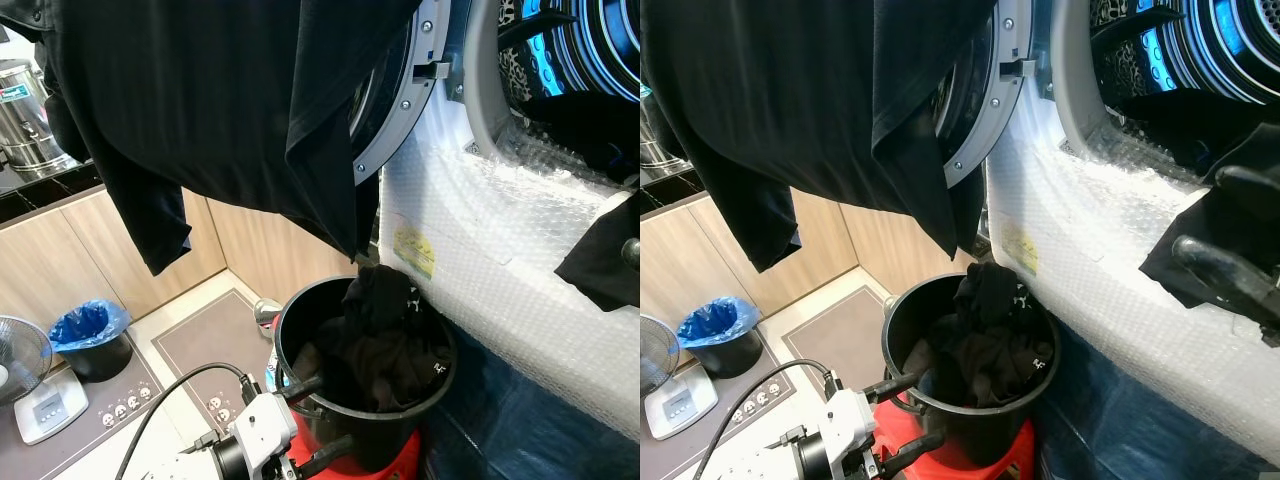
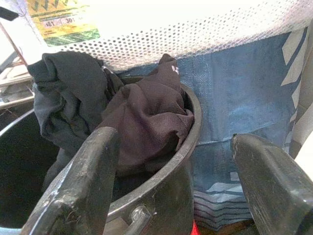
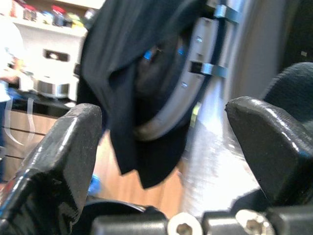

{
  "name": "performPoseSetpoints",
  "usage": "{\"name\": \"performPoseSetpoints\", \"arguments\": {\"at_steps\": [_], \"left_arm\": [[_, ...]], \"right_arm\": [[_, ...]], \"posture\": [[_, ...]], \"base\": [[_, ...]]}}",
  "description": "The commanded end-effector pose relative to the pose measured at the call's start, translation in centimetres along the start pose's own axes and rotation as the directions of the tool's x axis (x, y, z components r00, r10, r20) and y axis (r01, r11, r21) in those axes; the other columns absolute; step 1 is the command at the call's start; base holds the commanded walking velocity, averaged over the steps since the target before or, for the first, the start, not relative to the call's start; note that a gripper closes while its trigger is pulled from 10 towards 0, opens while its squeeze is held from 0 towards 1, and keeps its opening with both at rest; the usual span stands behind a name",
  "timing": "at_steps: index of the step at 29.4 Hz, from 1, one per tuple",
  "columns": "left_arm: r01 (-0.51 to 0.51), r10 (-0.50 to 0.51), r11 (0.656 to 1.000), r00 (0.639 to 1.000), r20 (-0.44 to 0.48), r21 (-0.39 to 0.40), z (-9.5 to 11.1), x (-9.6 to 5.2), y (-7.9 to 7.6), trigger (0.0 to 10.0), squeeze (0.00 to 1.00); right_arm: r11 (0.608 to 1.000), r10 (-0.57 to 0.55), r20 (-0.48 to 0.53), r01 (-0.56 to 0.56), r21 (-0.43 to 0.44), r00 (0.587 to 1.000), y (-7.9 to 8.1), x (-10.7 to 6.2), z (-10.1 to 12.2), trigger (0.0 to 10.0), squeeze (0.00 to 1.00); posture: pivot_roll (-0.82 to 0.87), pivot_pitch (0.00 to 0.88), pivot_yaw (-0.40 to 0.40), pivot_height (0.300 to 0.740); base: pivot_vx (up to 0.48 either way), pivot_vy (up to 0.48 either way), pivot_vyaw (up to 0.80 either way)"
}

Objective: Clothes washing

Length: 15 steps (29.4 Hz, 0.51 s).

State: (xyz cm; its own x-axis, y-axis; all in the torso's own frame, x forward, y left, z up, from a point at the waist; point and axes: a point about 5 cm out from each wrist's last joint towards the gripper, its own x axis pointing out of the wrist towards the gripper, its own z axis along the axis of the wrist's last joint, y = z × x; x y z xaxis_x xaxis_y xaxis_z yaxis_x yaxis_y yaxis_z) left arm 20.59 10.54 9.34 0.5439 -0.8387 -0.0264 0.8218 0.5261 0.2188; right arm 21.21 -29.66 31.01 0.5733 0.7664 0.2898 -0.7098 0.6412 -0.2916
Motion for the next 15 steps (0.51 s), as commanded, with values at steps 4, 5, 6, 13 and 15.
{"name": "performPoseSetpoints", "arguments": {"at_steps": [4,5,6,13,15], "left_arm": [[0.003,-0.003,1.0,1.0,0.004,-0.01,0.1,0.0,0.0,10.0,0.0],[0.003,-0.003,1.0,1.0,0.004,-0.01,0.1,0.0,0.0,10.0,0.0],[0.003,-0.003,1.0,1.0,0.004,-0.01,0.1,0.0,0.0,10.0,0.0],[0.003,-0.003,1.0,1.0,0.001,-0.008,0.0,0.0,0.0,10.0,0.0],[0.001,-0.001,1.0,1.0,0.001,-0.006,0.0,-0.1,0.1,10.0,0.0]], "right_arm": [[0.996,-0.059,-0.114,0.051,-0.073,0.992,-0.4,1.1,0.6,10.0,0.0],[0.99,-0.116,-0.171,0.1,-0.097,0.978,-0.9,1.4,0.5,10.0,0.0],[0.99,-0.116,-0.171,0.1,-0.097,0.978,-0.9,1.4,0.5,10.0,0.0],[0.916,-0.364,-0.269,0.289,-0.279,0.892,-3.6,1.6,2.9,10.0,0.0],[0.881,-0.413,-0.272,0.306,-0.36,0.869,-4.0,1.7,3.6,10.0,0.0]], "posture": [[-0.12,0.063,0.056,0.74],[-0.12,0.063,0.056,0.74],[-0.12,0.063,0.056,0.74],[-0.12,0.064,0.054,0.74],[-0.12,0.064,0.054,0.74]], "base": [[0.0,0.0,0.0],[0.0,0.0,0.0],[0.0,0.0,0.0],[0.0,0.0,0.0],[0.0,0.0,0.0]]}}
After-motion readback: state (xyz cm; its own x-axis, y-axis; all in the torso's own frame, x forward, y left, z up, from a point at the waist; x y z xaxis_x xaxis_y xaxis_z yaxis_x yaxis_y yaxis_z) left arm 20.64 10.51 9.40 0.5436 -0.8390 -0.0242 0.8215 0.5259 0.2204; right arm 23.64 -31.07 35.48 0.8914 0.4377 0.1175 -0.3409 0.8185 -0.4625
